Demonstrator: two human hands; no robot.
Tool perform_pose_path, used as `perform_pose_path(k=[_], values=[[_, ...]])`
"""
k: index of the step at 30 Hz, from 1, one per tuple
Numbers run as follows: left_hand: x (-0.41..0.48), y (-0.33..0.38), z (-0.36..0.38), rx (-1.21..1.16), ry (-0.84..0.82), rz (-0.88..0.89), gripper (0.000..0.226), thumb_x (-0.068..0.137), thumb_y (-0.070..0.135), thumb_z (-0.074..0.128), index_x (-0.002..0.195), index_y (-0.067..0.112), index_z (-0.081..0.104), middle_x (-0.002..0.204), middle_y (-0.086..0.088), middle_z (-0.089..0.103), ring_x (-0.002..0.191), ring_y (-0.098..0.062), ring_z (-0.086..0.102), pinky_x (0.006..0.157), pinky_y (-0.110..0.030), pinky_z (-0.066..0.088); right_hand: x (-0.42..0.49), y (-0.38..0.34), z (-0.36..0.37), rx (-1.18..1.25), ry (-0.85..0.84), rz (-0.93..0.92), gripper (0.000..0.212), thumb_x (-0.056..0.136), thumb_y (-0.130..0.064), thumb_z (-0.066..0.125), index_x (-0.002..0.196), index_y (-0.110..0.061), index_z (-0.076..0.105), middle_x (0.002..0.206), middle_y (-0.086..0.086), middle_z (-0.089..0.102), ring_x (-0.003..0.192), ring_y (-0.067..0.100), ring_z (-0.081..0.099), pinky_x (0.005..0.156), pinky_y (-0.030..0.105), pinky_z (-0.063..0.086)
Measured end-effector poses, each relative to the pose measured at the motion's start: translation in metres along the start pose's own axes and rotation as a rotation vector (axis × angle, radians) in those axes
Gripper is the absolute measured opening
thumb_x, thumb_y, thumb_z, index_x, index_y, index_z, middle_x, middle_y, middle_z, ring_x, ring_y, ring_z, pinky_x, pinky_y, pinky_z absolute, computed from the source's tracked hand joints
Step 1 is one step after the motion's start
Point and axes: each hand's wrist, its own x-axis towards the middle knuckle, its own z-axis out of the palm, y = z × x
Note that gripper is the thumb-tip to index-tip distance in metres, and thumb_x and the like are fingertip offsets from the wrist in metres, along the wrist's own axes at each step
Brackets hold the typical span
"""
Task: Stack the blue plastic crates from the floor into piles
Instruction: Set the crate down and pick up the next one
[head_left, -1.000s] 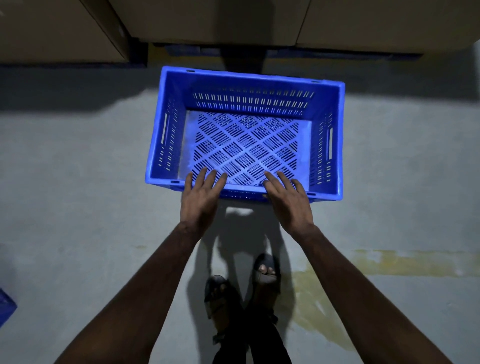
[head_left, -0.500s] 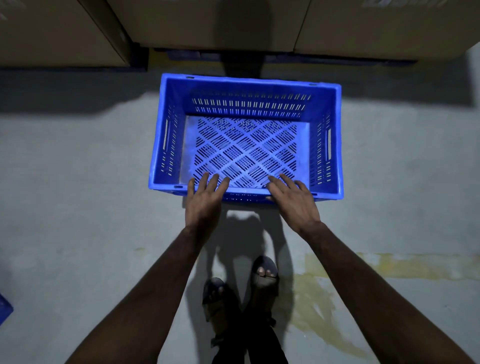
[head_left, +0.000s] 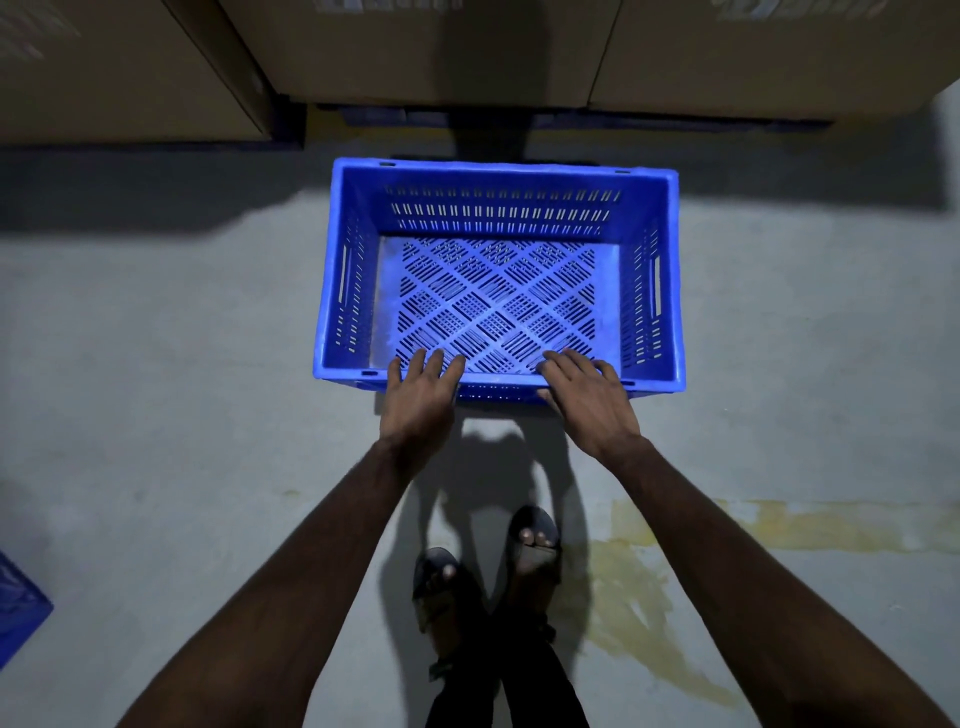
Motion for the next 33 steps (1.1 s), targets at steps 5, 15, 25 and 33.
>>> perform_pose_path(k=[5, 15, 25, 33], values=[[-0.035, 0.011, -0.050, -0.062, -0.068, -0.017, 0.066, 0.105, 0.044, 0.044, 0.163, 0.023, 0.020, 0.169, -0.010, 0.020, 0.153, -0.035, 0.025, 0.119, -0.059, 0.023, -0.027, -0.021, -0.052, 0.259, -0.034, 0.144, 0.062, 0.099, -0.054, 0.044, 0.152, -0.023, 0.034, 0.159, 0.001, 0.037, 0.147, 0.023, 0.033, 0.113, 0.052, 0.033], [-0.211, 0.073, -0.259, -0.419, 0.063, -0.084, 0.052, 0.096, 0.051, 0.041, 0.121, 0.012, 0.064, 0.126, -0.009, 0.066, 0.100, -0.038, 0.067, 0.072, -0.046, 0.057, -0.177, -0.117, -0.271, 0.505, 0.055, 0.306, 0.047, 0.099, -0.042, 0.055, 0.133, -0.011, 0.054, 0.131, 0.009, 0.063, 0.116, 0.033, 0.060, 0.083, 0.043, 0.052], [-0.345, 0.095, -0.370, -0.872, 0.211, -0.304, 0.027, 0.098, 0.042, 0.059, 0.117, 0.024, 0.066, 0.121, 0.007, 0.069, 0.111, -0.018, 0.063, 0.098, -0.038, 0.050, -0.269, -0.183, -0.391, 0.732, 0.083, 0.259, 0.041, 0.096, -0.045, 0.056, 0.129, -0.020, 0.053, 0.131, -0.003, 0.062, 0.121, 0.019, 0.055, 0.093, 0.036, 0.046], [-0.426, 0.079, -0.358, -1.099, 0.456, -0.513, 0.025, 0.094, 0.033, 0.061, 0.102, 0.012, 0.072, 0.101, 0.005, 0.076, 0.090, -0.015, 0.071, 0.086, -0.025, 0.055, -0.270, -0.223, -0.400, 0.770, -0.245, 0.203, 0.040, 0.094, -0.049, 0.061, 0.124, -0.023, 0.055, 0.120, -0.003, 0.063, 0.107, 0.021, 0.064, 0.093, 0.039, 0.050]])
